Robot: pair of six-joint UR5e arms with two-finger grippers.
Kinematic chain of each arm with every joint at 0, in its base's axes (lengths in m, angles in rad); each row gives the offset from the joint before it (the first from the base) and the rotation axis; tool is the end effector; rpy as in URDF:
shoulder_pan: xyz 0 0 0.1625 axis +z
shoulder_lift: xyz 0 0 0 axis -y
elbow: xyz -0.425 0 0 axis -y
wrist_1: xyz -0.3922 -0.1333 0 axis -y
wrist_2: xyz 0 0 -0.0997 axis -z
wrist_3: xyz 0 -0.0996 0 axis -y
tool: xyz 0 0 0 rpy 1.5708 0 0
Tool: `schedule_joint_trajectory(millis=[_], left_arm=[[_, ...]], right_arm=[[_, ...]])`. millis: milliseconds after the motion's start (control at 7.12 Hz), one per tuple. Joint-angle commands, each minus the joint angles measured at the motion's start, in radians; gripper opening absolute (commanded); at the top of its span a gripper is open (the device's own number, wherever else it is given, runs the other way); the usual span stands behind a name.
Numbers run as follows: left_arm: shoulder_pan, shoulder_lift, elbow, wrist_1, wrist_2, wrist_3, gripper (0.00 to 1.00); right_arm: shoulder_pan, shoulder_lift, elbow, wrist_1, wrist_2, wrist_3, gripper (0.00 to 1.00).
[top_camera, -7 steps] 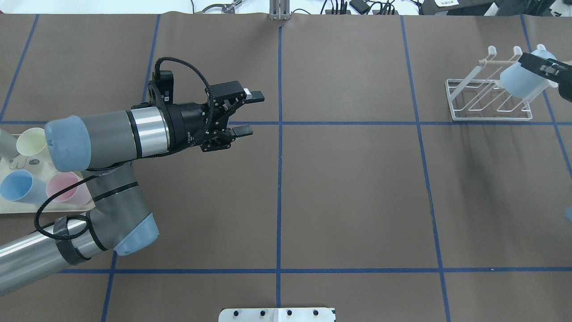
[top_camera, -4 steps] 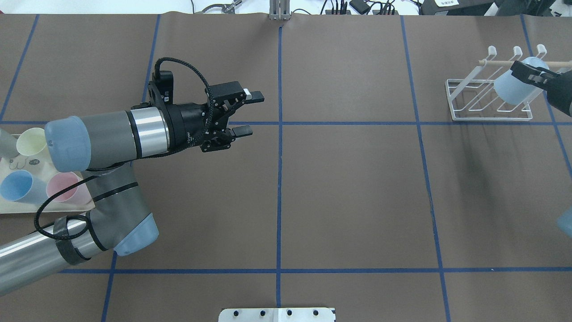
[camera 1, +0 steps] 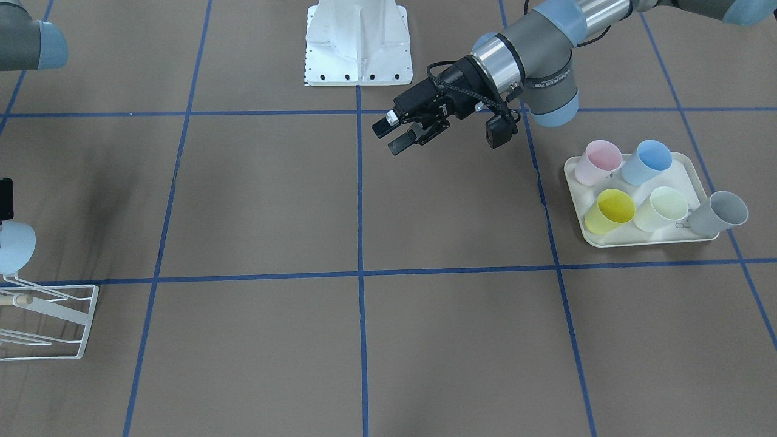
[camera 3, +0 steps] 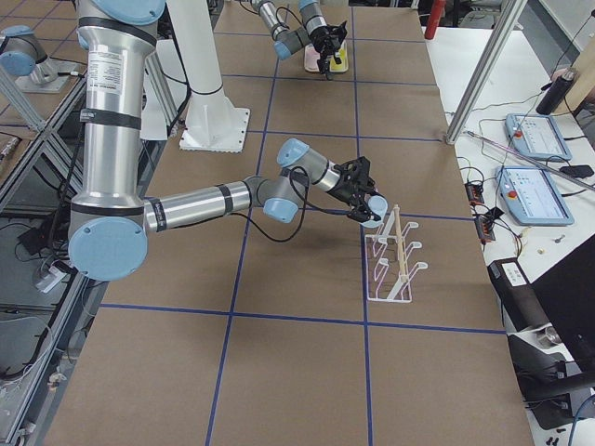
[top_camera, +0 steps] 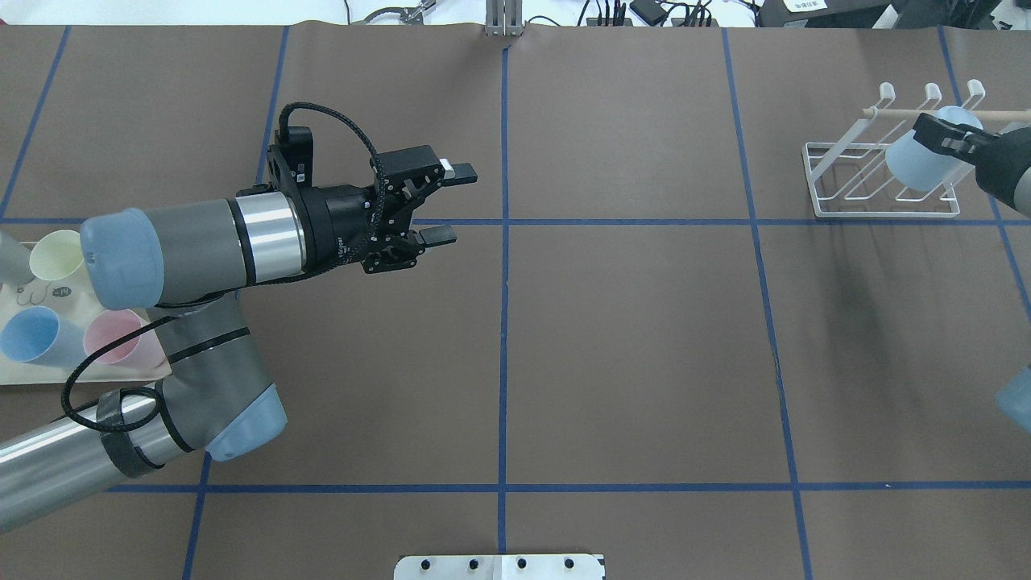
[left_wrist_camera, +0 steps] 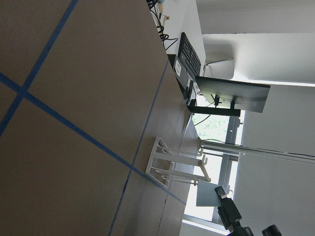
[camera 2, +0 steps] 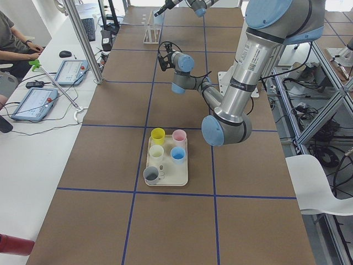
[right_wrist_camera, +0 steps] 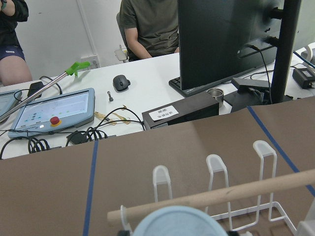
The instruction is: Transfer IKEA cup to right arm and place on rack
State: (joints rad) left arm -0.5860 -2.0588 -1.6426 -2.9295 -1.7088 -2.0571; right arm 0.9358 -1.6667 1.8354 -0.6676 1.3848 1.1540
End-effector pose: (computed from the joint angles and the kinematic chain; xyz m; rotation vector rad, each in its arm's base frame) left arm 0.4257 -0.4261 0.2023 0.0028 1.9596 -0.5848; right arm -0.1623 -0.4761 0.4790 0.8117 -0.7392 0.5663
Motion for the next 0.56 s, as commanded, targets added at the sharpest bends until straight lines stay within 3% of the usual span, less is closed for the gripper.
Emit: schedule_joint_trajectory(millis=[0, 421], left_arm=[[0.000, -0.001, 0.000, 0.001, 0.000, 0.000, 0.99], [0.000, -0.001, 0.000, 0.001, 0.000, 0.000, 0.99]], right_arm=[[0.000, 0.008, -0.013, -0.004, -0.001, -0.026, 0.00], [0.000, 0.033, -0.065, -0.001, -0.036, -0.031, 0.00]])
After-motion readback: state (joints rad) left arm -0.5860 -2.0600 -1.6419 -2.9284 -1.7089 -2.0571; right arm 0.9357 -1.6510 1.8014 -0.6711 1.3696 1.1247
